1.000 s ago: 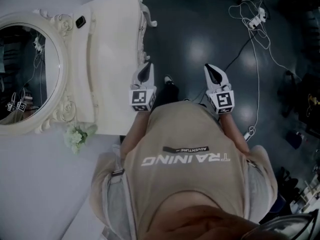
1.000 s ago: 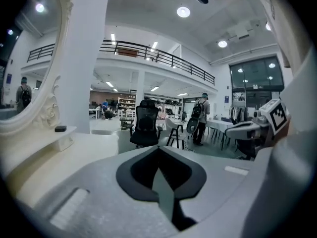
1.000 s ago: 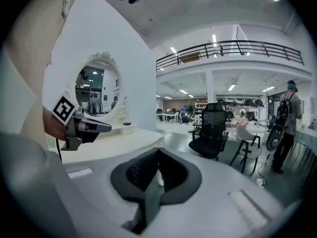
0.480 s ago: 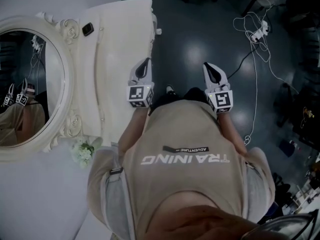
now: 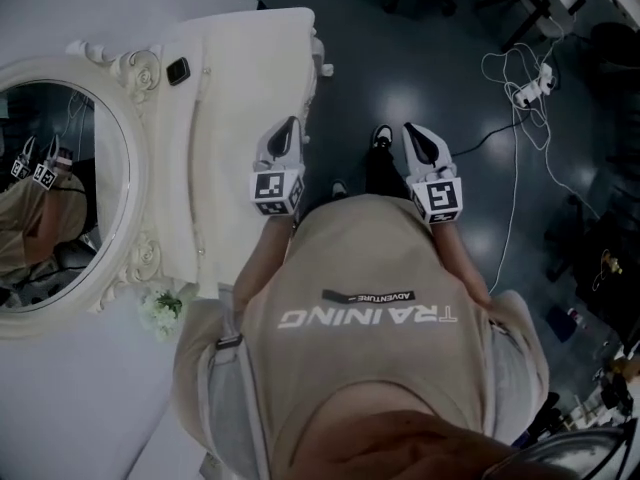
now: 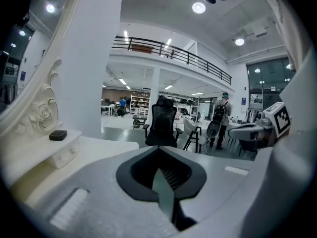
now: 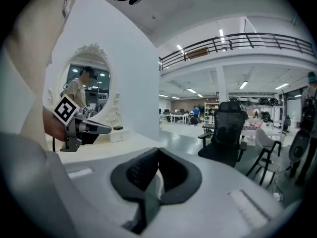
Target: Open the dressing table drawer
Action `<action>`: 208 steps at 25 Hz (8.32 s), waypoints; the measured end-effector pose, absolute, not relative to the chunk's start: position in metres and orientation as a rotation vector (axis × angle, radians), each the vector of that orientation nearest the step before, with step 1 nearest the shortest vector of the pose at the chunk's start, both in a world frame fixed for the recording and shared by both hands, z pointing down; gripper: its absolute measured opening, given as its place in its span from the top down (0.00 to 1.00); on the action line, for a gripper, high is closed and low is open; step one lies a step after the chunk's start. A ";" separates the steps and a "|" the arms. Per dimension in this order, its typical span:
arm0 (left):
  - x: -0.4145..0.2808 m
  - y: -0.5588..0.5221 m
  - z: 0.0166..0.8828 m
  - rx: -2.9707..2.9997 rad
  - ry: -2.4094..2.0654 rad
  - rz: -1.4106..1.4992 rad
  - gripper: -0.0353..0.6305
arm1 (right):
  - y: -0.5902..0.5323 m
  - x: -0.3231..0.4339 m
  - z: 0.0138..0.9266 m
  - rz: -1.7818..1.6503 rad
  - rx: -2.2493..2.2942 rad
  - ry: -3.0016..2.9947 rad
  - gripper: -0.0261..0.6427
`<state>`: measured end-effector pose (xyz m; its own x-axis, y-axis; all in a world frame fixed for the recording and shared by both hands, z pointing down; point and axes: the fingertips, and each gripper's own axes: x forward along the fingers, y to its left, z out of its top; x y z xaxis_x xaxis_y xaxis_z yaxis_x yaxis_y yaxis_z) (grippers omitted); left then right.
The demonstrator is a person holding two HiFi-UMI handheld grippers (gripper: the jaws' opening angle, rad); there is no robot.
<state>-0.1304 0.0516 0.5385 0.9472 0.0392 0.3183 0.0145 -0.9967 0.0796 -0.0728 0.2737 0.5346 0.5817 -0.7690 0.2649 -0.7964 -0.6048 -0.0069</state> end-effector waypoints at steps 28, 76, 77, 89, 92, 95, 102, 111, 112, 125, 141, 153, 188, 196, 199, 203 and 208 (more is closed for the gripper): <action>0.090 0.025 0.530 2.988 -0.413 0.477 0.94 | 0.225 0.212 0.539 0.295 2.476 -1.704 0.96; -0.040 -0.213 0.597 2.098 -1.643 0.470 0.94 | -0.178 0.179 0.545 0.235 1.230 -2.568 0.96; -0.038 -0.219 0.602 2.077 -1.661 0.478 0.94 | -0.184 0.184 0.546 0.248 1.223 -2.576 0.96; -0.035 -0.279 0.671 1.880 -1.764 0.557 0.77 | -0.224 0.233 0.580 0.292 1.084 -2.608 0.96; -0.034 -0.288 0.681 1.857 -1.780 0.578 0.77 | -0.229 0.243 0.586 0.306 1.075 -2.603 0.96; -0.033 -0.296 0.688 1.829 -1.807 0.601 0.77 | -0.232 0.252 0.592 0.319 1.063 -2.592 0.96; -0.036 -0.312 0.693 1.802 -1.855 0.598 0.78 | -0.237 0.242 0.596 0.325 1.016 -2.610 0.96; -0.039 -0.316 0.694 1.852 -1.866 0.649 0.80 | -0.243 0.224 0.594 0.311 0.978 -2.628 0.96; -0.038 -0.315 0.694 1.853 -1.865 0.659 0.80 | -0.242 0.224 0.594 0.312 0.974 -2.626 0.96; -0.029 -0.289 0.694 1.828 -1.864 0.669 0.80 | -0.234 0.225 0.601 0.324 0.957 -2.628 0.96; -0.024 -0.260 0.695 1.826 -1.849 0.678 0.80 | -0.209 0.241 0.610 0.303 0.982 -2.585 0.96; -0.023 -0.241 0.694 1.839 -1.864 0.675 0.76 | -0.188 0.242 0.615 0.302 0.994 -2.572 0.96; -0.057 -0.175 0.485 2.261 -1.911 0.480 0.94 | -0.208 0.160 0.516 0.364 1.099 -2.701 0.96; -0.073 -0.167 0.428 2.326 -1.890 0.299 0.94 | -0.205 0.082 0.451 0.158 0.934 -2.822 0.96; -0.087 -0.152 0.415 2.329 -1.920 0.242 0.94 | -0.191 0.062 0.432 0.129 0.934 -2.846 0.96; -0.103 -0.137 0.405 2.326 -1.934 0.189 0.94 | -0.179 0.050 0.410 0.082 0.922 -2.860 0.96; -0.117 -0.127 0.403 2.316 -1.921 0.144 0.94 | -0.174 0.048 0.392 0.036 0.935 -2.860 0.96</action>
